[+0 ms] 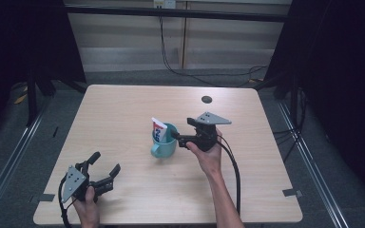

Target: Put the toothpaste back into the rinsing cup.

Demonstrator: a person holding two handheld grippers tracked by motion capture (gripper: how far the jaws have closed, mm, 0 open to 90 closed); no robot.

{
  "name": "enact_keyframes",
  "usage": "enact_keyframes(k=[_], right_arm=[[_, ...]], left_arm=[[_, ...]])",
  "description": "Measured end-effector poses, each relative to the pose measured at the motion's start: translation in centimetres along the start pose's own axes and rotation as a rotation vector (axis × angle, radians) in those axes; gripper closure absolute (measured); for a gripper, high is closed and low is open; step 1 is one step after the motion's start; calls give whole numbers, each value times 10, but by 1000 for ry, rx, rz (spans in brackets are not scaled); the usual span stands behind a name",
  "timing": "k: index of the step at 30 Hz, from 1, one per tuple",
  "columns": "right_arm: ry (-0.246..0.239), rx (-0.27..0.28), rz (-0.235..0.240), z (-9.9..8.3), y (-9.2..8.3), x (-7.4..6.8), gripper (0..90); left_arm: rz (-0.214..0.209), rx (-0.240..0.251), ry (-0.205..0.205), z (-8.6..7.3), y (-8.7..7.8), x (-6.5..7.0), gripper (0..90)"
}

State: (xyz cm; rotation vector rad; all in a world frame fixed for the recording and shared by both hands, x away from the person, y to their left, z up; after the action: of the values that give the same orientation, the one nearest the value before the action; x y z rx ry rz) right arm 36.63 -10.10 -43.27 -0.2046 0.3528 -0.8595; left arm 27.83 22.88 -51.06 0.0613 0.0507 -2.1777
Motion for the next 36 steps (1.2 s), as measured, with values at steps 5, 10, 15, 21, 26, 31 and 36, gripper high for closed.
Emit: enact_keyframes(k=[5,10,15,21,26,31,36], right_arm=[[-1,20,-11,3,-12,4,178],[-4,28,-33,2,-23,9,181],[12,29,-57,-5,-33,17,183],[31,41,-85,-16,-49,27,186],[31,37,-114,-25,-60,32,187],[47,42,-137,-33,-69,39,187],[48,59,-180,-41,-80,44,213]], left_arm=[[0,0,0,0,0,0,154],[0,0,0,0,0,0,153],[0,0,0,0,0,0,153],[0,0,0,0,0,0,154],[0,0,0,0,0,0,154],[0,0,-1,0,0,0,153],[0,0,0,0,0,0,153]])
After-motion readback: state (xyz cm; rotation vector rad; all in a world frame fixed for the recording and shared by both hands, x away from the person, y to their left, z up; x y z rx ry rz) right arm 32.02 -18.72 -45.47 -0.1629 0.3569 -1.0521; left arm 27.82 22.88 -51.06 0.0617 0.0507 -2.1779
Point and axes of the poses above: each handheld gripper's, and its own axes: y roughly forward along the jaws, z roughly out of its top, x roughly to its right, the point moved 4 cm from there along y, roughly forward along the jaws, and after that the axes turned 4 degrees about y, right-handed, at the moved point
